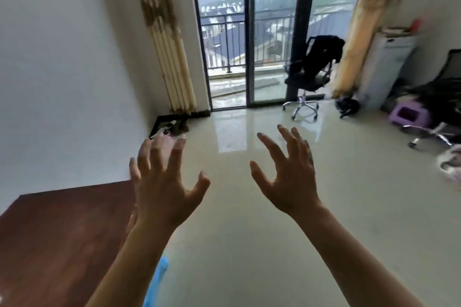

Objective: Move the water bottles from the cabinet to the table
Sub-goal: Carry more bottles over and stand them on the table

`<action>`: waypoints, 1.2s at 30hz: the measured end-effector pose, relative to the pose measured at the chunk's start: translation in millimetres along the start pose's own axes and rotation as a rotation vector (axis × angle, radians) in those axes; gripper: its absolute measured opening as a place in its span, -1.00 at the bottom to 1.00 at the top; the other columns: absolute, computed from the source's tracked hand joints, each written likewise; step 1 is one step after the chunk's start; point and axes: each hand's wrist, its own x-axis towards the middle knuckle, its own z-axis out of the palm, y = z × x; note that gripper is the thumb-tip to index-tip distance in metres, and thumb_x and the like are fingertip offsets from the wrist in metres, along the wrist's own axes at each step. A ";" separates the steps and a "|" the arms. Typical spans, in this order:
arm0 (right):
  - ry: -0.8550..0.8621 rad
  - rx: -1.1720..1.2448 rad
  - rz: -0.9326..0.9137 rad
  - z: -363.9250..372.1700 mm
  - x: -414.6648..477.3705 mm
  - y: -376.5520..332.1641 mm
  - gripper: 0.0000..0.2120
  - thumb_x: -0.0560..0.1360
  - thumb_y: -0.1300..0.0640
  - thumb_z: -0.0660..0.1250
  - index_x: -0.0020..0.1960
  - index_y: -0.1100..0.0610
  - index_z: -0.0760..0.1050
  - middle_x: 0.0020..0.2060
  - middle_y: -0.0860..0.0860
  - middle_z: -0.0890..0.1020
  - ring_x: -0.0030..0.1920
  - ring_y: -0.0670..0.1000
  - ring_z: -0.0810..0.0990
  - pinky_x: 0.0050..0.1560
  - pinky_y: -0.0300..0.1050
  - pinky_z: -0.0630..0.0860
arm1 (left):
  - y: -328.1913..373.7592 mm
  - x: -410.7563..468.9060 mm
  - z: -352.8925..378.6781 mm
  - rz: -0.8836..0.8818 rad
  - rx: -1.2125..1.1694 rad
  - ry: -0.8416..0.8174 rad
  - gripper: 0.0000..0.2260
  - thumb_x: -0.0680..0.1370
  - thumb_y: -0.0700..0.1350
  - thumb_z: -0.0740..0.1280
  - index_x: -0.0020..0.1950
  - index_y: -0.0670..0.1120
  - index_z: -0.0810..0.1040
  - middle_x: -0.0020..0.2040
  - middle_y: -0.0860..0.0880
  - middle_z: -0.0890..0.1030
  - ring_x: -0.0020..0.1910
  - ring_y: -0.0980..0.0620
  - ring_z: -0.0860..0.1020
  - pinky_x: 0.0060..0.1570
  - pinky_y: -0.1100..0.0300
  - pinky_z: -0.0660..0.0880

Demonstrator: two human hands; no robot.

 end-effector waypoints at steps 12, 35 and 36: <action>0.285 -0.493 0.528 -321.7 -167.4 314.7 -0.46 0.57 -0.21 0.23 0.51 -0.10 0.35 0.56 0.12 0.27 0.60 0.22 0.13 0.53 0.34 0.14 | 476.2 -23.8 120.4 0.600 -0.385 -0.194 -0.29 0.46 0.32 0.13 0.52 -0.03 0.35 0.52 -0.21 0.26 0.54 -0.30 0.18 0.41 -0.42 0.19; 0.548 -1.362 1.253 -697.9 -433.7 544.3 -0.47 0.58 -0.21 0.23 0.46 0.00 0.48 0.50 0.17 0.37 0.53 0.30 0.28 0.42 0.44 0.28 | 1137.7 -213.9 187.5 1.519 -1.010 -0.452 -0.39 0.49 0.25 0.16 0.50 0.04 0.40 0.52 -0.16 0.31 0.54 -0.25 0.20 0.46 -0.37 0.13; 0.559 -1.386 1.293 -710.6 -453.6 544.2 -0.46 0.57 -0.22 0.21 0.47 -0.01 0.48 0.50 0.17 0.37 0.53 0.30 0.28 0.42 0.43 0.28 | 1158.0 -236.5 183.0 1.554 -1.021 -0.471 -0.40 0.50 0.25 0.15 0.50 0.04 0.40 0.53 -0.16 0.31 0.55 -0.25 0.19 0.45 -0.37 0.14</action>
